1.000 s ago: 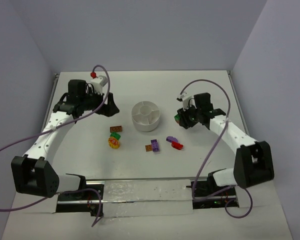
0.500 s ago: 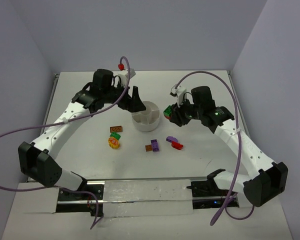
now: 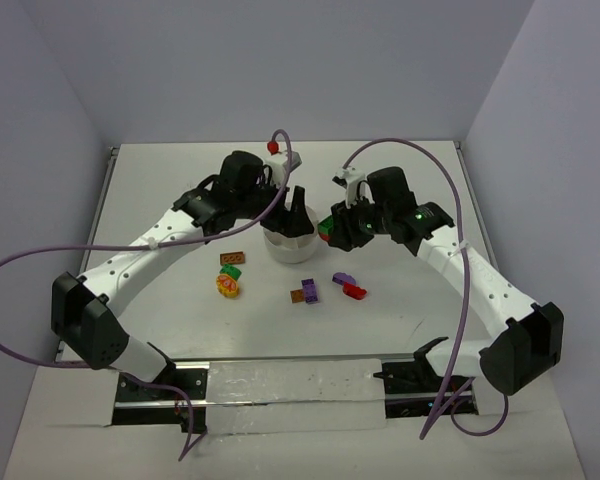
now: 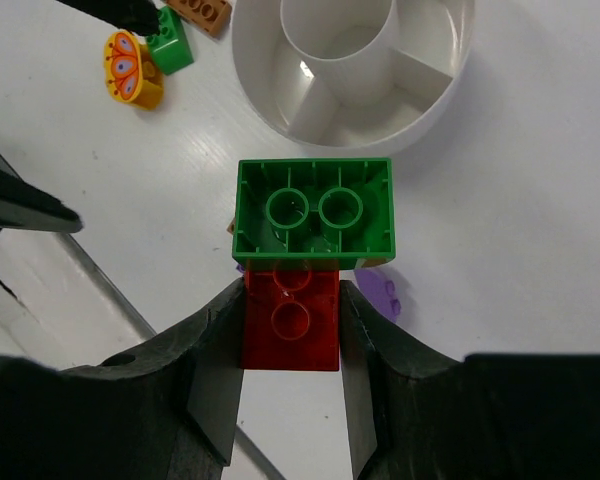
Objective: Sort the legos into containers by color
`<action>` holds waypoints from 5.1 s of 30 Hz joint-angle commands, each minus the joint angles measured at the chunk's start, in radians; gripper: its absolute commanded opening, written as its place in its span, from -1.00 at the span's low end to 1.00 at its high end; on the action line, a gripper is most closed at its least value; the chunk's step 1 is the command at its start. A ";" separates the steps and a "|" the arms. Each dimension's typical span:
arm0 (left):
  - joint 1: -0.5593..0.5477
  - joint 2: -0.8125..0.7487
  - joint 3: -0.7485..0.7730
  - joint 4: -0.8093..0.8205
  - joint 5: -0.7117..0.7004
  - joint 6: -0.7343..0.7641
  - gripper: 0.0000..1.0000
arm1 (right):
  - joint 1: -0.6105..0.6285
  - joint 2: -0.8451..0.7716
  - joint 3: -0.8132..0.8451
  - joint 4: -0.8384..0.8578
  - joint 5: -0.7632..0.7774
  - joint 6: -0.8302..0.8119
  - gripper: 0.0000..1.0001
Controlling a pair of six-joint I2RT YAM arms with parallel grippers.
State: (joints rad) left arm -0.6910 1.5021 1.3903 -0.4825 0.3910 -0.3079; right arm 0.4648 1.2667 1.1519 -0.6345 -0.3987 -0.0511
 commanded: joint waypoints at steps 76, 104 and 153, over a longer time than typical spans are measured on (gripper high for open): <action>-0.046 0.109 0.200 0.038 -0.152 -0.053 -1.00 | 0.065 0.019 -0.002 0.028 0.116 0.096 -1.00; 0.003 0.064 0.207 -0.134 -0.364 0.266 -1.00 | 0.063 -0.008 -0.015 0.001 0.205 0.063 -1.00; -0.113 0.543 0.702 -0.760 -0.513 1.606 -0.67 | -0.279 -0.098 -0.026 -0.001 0.038 0.088 -1.00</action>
State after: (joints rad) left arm -0.7896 2.0218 2.0364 -1.2162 -0.1051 1.2527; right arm 0.2074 1.2096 1.1213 -0.6655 -0.3493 0.0270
